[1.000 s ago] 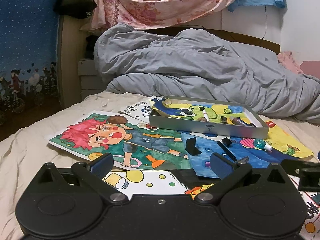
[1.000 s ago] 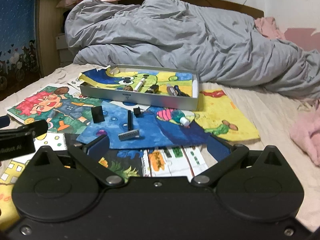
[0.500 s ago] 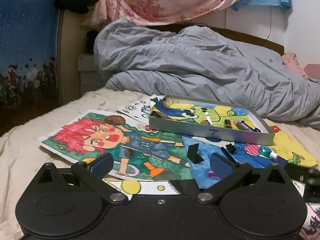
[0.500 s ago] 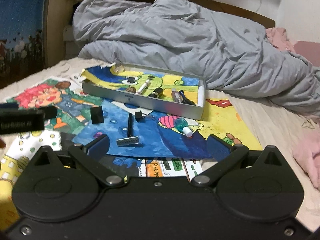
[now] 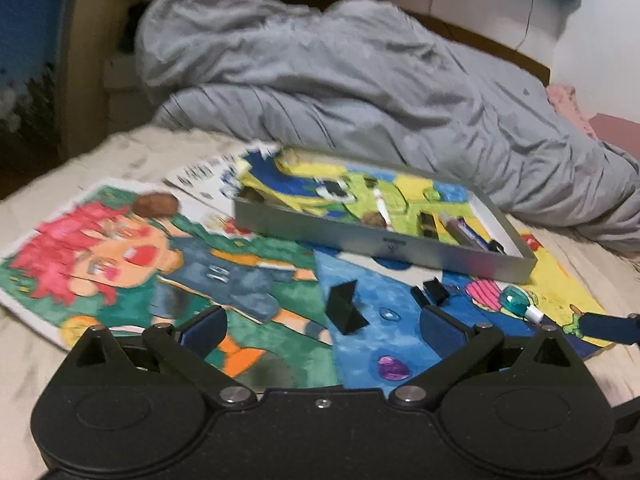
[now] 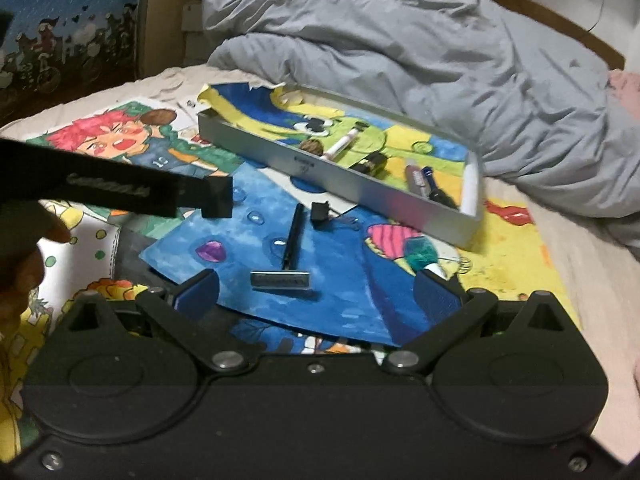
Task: Organize rigid objects
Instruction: 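Move both open tools back over the remaining items on the drawings, then close the left tool on the black triangular piece while the right tool grasps the black razor, then carry the triangular piece and razor over the silver tray with both tools, then open both tools to release the triangular piece and razor into the tray, then lift both open tools up away from the silver tray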
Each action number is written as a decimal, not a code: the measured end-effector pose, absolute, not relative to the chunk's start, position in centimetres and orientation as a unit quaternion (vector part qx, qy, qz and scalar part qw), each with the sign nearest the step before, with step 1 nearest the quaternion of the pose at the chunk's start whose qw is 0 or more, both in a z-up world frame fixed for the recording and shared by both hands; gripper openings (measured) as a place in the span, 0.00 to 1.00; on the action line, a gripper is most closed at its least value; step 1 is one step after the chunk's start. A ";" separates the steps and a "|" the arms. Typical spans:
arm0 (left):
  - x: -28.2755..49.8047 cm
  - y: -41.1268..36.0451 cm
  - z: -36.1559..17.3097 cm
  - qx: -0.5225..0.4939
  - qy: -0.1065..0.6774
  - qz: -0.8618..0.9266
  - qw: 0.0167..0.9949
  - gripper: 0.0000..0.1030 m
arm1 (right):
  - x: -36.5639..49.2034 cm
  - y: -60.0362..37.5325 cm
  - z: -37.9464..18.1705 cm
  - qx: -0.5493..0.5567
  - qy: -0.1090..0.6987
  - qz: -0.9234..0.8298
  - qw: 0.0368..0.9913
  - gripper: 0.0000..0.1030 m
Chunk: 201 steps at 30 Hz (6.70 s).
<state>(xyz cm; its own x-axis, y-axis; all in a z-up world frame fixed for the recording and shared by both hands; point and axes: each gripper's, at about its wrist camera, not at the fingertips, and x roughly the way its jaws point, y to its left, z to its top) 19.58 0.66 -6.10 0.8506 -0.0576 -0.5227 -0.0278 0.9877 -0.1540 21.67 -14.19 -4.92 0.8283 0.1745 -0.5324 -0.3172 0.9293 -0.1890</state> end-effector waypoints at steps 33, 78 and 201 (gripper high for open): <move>25.7 -0.1 -8.9 -0.055 0.303 -0.089 0.947 0.41 | 25.3 -13.5 -8.0 -0.073 0.297 0.153 0.940 0.59; 21.9 -1.8 -4.8 -0.068 0.271 -0.093 0.956 0.26 | 21.2 -10.0 -5.1 -0.288 0.140 0.097 0.942 0.31; 8.1 -1.8 0.3 -0.109 0.139 0.026 0.984 0.99 | 8.0 -21.3 -2.0 0.047 0.143 -0.011 0.989 1.00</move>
